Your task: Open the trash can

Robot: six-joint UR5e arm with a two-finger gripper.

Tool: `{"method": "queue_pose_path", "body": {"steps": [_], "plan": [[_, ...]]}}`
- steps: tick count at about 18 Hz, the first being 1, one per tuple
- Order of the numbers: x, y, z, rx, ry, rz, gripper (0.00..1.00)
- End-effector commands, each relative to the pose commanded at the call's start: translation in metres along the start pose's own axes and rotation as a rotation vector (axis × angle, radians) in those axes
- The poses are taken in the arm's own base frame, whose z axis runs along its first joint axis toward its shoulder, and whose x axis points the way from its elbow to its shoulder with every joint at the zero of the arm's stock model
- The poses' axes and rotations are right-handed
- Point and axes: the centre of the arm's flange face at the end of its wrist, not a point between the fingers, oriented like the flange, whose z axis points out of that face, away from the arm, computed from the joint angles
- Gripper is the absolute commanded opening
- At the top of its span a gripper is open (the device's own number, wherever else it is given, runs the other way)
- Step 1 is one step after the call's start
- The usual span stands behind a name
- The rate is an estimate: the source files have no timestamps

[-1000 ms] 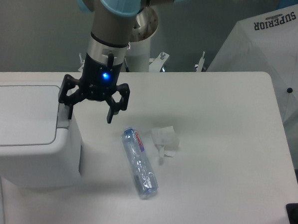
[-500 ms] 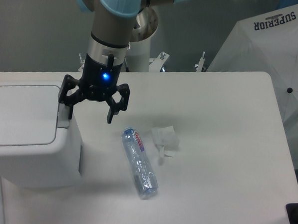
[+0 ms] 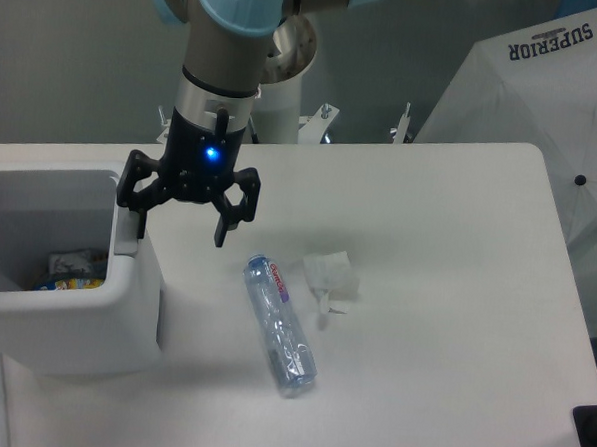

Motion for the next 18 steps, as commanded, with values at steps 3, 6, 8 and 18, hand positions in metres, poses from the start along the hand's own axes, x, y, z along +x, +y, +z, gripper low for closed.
{"method": "queue_pose_path", "body": {"steps": [3,6,8,18], "plan": [[0.008,-0.016,-0.021,0.099,-0.008,0.065,1.0],[0.01,-0.024,-0.033,0.146,-0.02,0.153,1.0],[0.007,-0.027,-0.04,0.161,-0.031,0.195,1.0],[-0.055,-0.035,-0.039,0.102,-0.358,0.225,1.0]]}}
